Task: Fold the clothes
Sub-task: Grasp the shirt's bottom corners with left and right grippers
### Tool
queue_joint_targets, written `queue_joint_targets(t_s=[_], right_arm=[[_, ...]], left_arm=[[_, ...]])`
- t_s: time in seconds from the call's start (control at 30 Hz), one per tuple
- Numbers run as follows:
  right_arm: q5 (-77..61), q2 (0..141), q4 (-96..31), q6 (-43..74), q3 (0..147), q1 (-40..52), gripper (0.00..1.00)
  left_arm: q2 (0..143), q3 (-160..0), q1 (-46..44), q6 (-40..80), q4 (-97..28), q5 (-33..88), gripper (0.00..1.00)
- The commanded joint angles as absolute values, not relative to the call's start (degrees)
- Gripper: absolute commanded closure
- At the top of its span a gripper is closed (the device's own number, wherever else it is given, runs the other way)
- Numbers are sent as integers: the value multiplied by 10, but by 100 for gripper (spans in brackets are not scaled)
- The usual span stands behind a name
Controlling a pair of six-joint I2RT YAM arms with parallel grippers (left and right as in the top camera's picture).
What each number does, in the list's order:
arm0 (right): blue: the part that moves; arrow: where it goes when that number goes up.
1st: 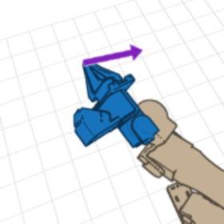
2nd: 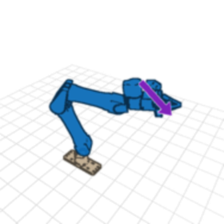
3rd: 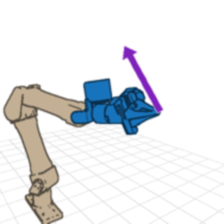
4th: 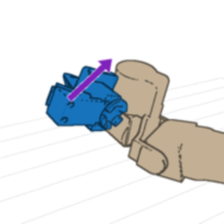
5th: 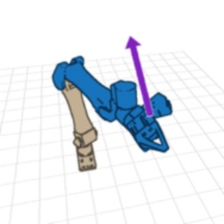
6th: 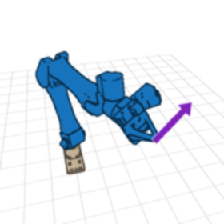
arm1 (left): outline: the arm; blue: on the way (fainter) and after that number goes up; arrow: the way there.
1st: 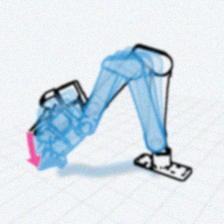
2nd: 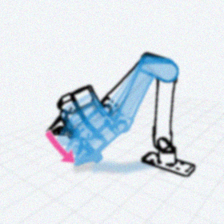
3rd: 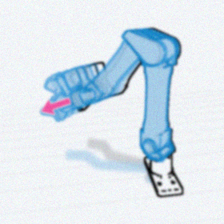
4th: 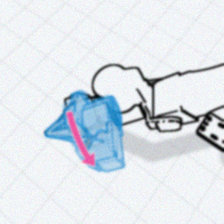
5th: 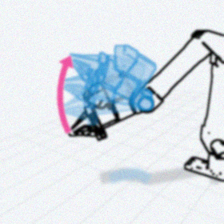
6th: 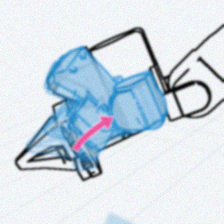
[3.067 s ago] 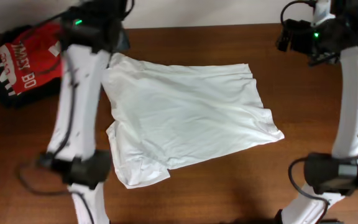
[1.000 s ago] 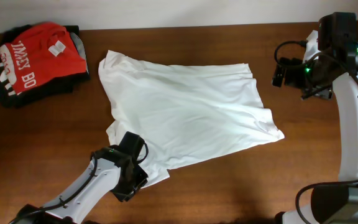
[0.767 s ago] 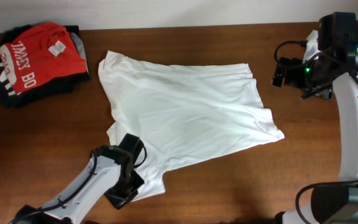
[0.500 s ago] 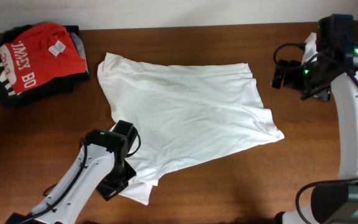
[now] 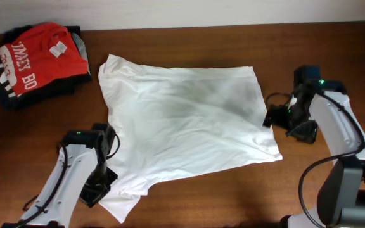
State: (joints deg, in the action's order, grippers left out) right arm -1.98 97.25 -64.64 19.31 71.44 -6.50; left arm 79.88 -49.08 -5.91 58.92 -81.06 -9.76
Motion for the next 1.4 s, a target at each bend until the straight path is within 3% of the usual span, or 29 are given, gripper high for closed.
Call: queue_joint_targets(t_s=[0.0, 0.23, 0.37, 0.7, 1.0, 1.13, 1.27, 1.3, 1.37], right_arm=[[-45, 971, -645, 205, 668, -68, 1], [-58, 971, -582, 260, 586, -68, 1], [-56, 970, -566, 295, 584, -68, 9], [21, 921, -601, 335, 574, -68, 4], [22, 921, -485, 355, 481, -68, 4], [4, 922, -437, 355, 458, -68, 14], [5, 922, -437, 355, 457, -68, 50], [5, 922, -436, 355, 458, -68, 65], [5, 922, -434, 355, 458, -68, 68]], left_arm=[[795, -495, -46, 582, -802, -114, 99], [795, -495, -46, 582, -771, -101, 99], [795, -495, -46, 582, -768, -101, 99], [795, -495, -46, 582, -762, -101, 99], [795, -495, -46, 582, -750, -101, 99], [795, -495, -46, 582, -753, -99, 99], [795, -495, -46, 582, -756, -99, 99], [795, -495, -46, 582, -757, -99, 99], [795, -495, -46, 582, -757, -99, 99]])
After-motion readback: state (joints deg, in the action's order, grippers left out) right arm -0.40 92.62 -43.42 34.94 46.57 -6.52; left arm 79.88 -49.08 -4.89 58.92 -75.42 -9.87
